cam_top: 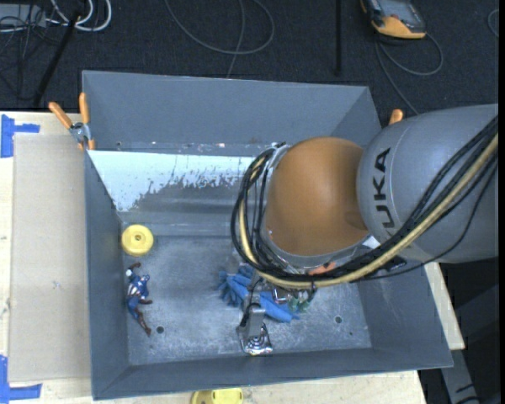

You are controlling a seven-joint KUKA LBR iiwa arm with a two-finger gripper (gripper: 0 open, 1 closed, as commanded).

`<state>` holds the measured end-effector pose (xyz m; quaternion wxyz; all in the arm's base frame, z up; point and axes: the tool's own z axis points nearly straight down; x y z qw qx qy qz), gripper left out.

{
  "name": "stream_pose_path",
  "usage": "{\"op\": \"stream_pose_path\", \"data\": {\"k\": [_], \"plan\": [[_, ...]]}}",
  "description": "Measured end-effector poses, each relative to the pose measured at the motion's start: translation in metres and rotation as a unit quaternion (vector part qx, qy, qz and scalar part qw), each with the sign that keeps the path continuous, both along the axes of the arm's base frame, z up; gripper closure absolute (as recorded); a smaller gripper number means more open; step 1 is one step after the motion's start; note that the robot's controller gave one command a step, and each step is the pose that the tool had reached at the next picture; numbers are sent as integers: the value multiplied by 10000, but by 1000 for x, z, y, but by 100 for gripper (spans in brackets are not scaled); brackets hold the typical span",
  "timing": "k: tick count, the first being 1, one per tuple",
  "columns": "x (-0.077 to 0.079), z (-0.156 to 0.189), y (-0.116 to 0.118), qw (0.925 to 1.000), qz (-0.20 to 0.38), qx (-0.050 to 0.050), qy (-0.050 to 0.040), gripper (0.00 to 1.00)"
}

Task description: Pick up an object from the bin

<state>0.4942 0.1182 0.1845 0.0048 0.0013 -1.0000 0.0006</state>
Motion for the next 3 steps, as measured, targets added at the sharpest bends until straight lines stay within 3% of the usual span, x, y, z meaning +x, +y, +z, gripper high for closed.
{"op": "stream_pose_path", "data": {"k": [1,2,3], "plan": [[2,4,-1,10000,-20,5,-37,0],[22,-32,-30,9997,-251,12,-59,0],[71,-56,-48,9993,-379,5,-53,0]]}}
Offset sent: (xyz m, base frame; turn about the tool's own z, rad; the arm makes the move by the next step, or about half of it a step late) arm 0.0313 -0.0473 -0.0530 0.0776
